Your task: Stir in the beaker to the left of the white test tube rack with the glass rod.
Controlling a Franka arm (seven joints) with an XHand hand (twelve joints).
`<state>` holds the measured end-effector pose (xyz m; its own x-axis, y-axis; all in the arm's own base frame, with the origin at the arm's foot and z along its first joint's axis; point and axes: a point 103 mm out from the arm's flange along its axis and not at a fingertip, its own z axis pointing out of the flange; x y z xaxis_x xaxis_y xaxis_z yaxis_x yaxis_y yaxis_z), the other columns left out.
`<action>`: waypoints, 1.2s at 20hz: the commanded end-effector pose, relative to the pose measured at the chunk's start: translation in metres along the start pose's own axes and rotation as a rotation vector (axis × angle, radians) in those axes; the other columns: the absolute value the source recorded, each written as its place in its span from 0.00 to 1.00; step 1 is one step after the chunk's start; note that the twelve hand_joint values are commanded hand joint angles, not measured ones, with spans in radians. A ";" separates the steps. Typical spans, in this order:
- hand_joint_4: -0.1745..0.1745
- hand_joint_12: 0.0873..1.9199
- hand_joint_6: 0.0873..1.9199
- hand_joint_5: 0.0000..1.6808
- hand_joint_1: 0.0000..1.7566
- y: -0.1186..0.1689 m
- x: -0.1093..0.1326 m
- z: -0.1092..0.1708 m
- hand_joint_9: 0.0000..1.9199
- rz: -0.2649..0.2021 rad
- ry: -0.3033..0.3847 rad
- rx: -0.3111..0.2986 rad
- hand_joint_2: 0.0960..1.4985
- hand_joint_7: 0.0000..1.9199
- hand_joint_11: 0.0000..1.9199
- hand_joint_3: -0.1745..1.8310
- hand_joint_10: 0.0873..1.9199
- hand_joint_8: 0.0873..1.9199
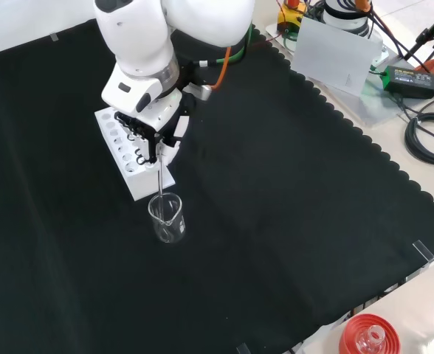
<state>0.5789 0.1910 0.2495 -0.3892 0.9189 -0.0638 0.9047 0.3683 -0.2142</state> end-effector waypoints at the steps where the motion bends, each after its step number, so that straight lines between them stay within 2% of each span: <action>1: 0.00 0.32 0.00 0.90 0.76 -0.012 0.019 -0.004 1.00 0.005 -0.003 -0.007 0.66 0.80 0.86 0.00 0.04 0.01; 12: 0.00 0.32 0.00 0.90 0.76 -0.010 0.061 -0.007 1.00 -0.044 -0.007 -0.009 0.66 0.80 0.86 0.00 0.04 0.01; 18: 0.00 0.32 0.00 0.90 0.76 -0.005 0.058 -0.007 1.00 -0.050 -0.010 -0.011 0.66 0.80 0.86 0.00 0.04 0.01; 24: 0.00 0.32 0.00 0.90 0.76 0.012 0.042 -0.006 1.00 -0.051 0.001 -0.006 0.66 0.80 0.86 0.00 0.04 0.01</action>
<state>0.5548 0.2422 0.2513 -0.4350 0.8984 -0.0604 0.8854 0.4146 -0.2102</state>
